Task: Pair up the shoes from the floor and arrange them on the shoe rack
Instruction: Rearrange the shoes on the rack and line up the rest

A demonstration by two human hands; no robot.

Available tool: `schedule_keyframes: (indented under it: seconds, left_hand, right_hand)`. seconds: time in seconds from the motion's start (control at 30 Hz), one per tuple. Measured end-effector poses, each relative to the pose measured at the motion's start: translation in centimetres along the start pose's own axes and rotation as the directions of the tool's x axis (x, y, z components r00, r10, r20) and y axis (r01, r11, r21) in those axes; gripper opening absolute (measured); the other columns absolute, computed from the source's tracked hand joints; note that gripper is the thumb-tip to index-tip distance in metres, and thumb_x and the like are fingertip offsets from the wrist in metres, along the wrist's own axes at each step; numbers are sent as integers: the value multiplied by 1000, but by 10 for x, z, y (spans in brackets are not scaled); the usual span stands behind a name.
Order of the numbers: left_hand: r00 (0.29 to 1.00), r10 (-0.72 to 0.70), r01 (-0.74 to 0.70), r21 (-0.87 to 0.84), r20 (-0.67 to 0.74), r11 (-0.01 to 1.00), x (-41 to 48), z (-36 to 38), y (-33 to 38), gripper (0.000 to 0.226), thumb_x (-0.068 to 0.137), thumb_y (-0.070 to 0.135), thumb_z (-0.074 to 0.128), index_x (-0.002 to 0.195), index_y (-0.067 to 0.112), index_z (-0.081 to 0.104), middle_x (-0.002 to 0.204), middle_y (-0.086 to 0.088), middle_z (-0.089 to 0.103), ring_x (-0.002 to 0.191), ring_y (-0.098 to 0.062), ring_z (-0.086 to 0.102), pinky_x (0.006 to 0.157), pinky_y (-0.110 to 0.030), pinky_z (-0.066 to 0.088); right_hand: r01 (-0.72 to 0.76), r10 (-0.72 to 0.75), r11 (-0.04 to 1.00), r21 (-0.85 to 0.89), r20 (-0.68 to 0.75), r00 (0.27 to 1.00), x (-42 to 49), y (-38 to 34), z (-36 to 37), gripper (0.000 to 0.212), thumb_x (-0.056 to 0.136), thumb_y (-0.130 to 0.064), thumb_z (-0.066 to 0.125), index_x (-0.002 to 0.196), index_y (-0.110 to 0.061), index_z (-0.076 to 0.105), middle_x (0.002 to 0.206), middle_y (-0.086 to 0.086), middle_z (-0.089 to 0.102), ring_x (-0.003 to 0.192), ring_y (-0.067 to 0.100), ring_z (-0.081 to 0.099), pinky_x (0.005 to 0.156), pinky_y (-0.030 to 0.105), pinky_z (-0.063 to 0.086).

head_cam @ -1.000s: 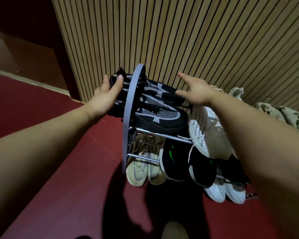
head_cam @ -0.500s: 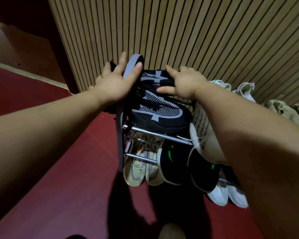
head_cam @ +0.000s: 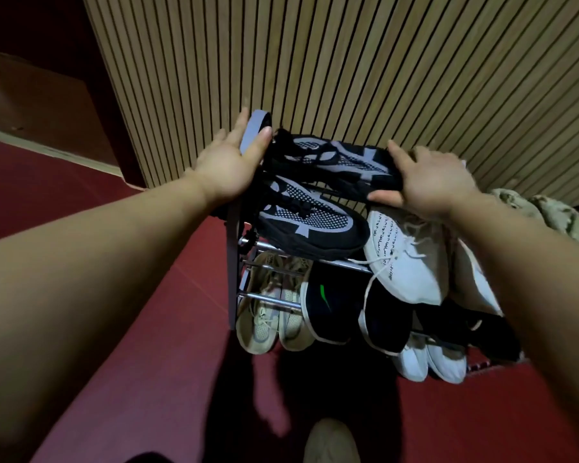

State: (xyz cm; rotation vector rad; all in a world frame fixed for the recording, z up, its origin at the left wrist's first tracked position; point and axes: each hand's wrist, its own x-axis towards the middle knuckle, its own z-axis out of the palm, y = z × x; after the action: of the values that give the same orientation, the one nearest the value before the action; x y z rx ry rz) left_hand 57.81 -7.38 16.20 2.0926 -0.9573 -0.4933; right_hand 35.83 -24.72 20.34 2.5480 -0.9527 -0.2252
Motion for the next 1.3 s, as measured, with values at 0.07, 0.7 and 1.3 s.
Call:
schedule_keyframes:
  seconds: [0.07, 0.7, 1.3]
  left_hand:
    - [1000, -8, 8, 1, 3, 1000, -1, 2, -1, 89, 66, 87, 20, 145, 49, 2, 159, -4, 13, 144, -29, 16, 114, -55, 17]
    - [920, 306, -208, 359, -243, 910, 5, 13, 31, 59, 99, 48, 26, 147, 14, 29, 153, -8, 30, 141, -26, 27, 115, -46, 22]
    - [924, 309, -204, 390, -228, 898, 9, 13, 27, 56, 99, 47, 27, 144, 14, 35, 152, -6, 32, 141, -23, 27, 116, -46, 16]
  right_hand:
    - [-76, 76, 997, 2, 86, 993, -17, 6, 2, 97, 75, -80, 24, 150, -24, 2, 133, 23, 44, 122, 37, 43, 101, 43, 32]
    - [-287, 198, 913, 289, 299, 933, -78, 61, -15, 105, 76, -51, 68, 148, -37, -7, 152, 15, 22, 140, 34, 21, 114, 48, 16]
    - [216, -204, 976, -1, 333, 921, -68, 24, -33, 85, 86, 0, 51, 147, -43, 8, 158, -6, -4, 144, 23, -17, 116, 56, 4]
